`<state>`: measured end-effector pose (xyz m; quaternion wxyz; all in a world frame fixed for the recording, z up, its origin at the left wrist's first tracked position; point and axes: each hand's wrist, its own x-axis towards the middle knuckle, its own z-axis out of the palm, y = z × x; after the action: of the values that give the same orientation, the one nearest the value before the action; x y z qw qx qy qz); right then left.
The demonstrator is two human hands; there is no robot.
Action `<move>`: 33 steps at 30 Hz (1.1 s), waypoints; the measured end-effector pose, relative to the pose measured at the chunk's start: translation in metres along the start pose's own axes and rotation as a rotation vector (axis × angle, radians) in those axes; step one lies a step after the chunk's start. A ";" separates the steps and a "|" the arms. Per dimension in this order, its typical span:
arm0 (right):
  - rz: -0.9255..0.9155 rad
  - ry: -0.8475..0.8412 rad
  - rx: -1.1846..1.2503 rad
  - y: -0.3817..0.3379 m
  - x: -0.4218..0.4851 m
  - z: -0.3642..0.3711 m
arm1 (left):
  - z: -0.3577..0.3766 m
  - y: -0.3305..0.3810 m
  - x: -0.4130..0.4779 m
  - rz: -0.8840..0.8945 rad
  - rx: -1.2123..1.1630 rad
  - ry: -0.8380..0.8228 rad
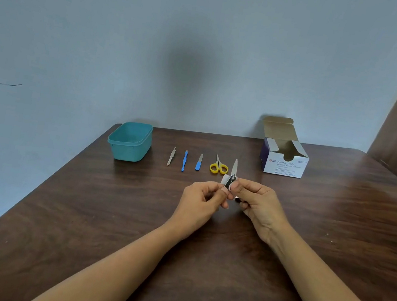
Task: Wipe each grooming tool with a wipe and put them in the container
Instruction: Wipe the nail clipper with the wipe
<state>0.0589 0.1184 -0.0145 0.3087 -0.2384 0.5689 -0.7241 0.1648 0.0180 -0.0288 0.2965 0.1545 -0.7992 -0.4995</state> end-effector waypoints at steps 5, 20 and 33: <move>-0.107 0.098 -0.019 0.008 0.001 0.002 | 0.000 0.001 -0.001 0.000 0.056 -0.002; -0.022 0.137 -0.027 0.004 -0.005 0.004 | 0.001 0.005 -0.003 0.087 0.158 0.001; -0.024 0.151 0.017 -0.001 -0.008 0.005 | 0.001 0.004 -0.003 0.090 0.136 -0.031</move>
<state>0.0679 0.1209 -0.0122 0.2582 -0.1871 0.5814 -0.7486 0.1665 0.0216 -0.0263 0.2949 0.1305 -0.8420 -0.4325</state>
